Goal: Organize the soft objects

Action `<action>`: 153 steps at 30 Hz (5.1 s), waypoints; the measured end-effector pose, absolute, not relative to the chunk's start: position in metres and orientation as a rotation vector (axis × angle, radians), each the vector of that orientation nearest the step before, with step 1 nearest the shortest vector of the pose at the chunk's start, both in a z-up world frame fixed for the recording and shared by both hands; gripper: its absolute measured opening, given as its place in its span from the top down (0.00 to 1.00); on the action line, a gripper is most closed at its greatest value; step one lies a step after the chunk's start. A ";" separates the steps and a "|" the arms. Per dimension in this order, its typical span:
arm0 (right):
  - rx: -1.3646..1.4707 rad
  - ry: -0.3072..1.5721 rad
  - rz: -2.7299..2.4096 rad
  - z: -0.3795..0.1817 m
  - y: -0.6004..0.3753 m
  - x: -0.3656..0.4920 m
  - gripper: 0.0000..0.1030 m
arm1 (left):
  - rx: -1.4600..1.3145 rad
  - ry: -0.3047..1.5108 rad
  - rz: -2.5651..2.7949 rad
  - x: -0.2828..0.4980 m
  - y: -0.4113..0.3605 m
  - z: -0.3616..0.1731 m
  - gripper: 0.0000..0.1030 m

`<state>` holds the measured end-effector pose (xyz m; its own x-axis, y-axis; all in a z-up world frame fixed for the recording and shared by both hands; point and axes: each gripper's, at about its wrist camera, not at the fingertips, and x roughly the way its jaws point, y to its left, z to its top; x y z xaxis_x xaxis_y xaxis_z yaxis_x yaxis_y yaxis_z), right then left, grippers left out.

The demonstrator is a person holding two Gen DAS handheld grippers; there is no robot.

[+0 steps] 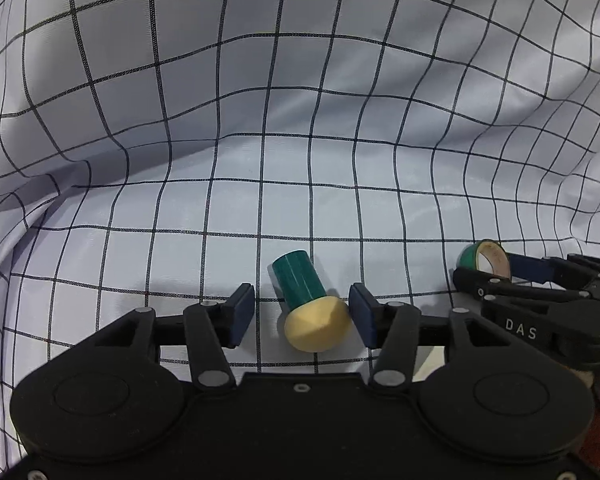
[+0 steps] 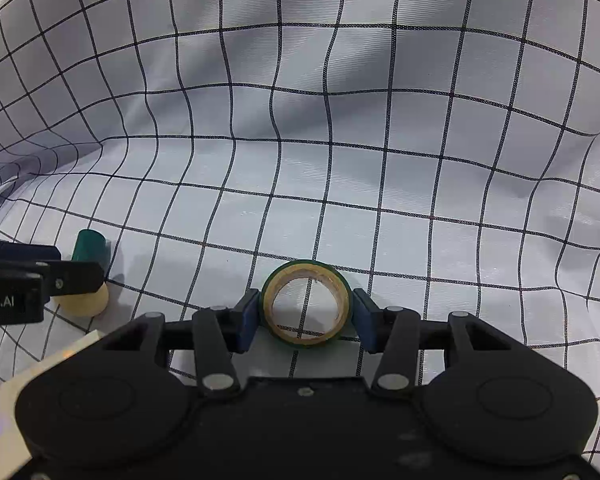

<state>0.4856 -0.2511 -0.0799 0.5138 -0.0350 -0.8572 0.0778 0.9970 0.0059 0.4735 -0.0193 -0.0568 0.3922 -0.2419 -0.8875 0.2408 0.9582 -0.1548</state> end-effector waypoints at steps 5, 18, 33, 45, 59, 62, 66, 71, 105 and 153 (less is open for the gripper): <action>0.035 1.028 -0.071 -0.080 -0.250 0.485 0.53 | -0.008 1.149 -0.318 0.474 -0.024 -0.061 0.48; 0.038 1.029 -0.070 -0.081 -0.250 0.488 0.53 | 0.020 1.169 -0.340 0.481 -0.049 -0.076 0.58; 0.120 0.972 -0.093 -0.047 -0.281 0.465 0.53 | 0.057 1.074 -0.368 0.471 -0.075 -0.041 0.64; 0.154 0.928 -0.236 -0.025 -0.342 0.390 0.53 | 0.093 1.027 -0.495 0.447 -0.156 -0.011 0.64; 0.196 0.860 -0.374 -0.022 -0.384 0.282 0.53 | 0.117 1.053 -0.704 0.388 -0.237 -0.015 0.64; 0.203 0.854 -0.378 -0.024 -0.380 0.261 0.53 | 0.127 1.064 -0.738 0.373 -0.245 -0.016 0.64; 0.219 0.858 -0.380 -0.023 -0.373 0.234 0.53 | 0.125 1.077 -0.778 0.350 -0.246 -0.015 0.64; 0.226 0.857 -0.369 -0.024 -0.351 0.202 0.53 | 0.104 1.087 -0.812 0.314 -0.231 -0.006 0.64; 0.269 0.657 -0.129 0.024 -0.197 0.008 0.53 | -0.103 0.753 -0.419 0.048 -0.011 0.059 0.63; 0.247 0.701 -0.153 0.003 -0.180 0.005 0.51 | -0.202 0.777 -0.169 0.032 0.004 0.001 0.33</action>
<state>0.0047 -0.1803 0.0031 0.7545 -0.0559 -0.6540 0.2209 0.9599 0.1727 0.0321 0.0036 0.0007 0.7013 -0.2248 -0.6765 0.0767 0.9673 -0.2420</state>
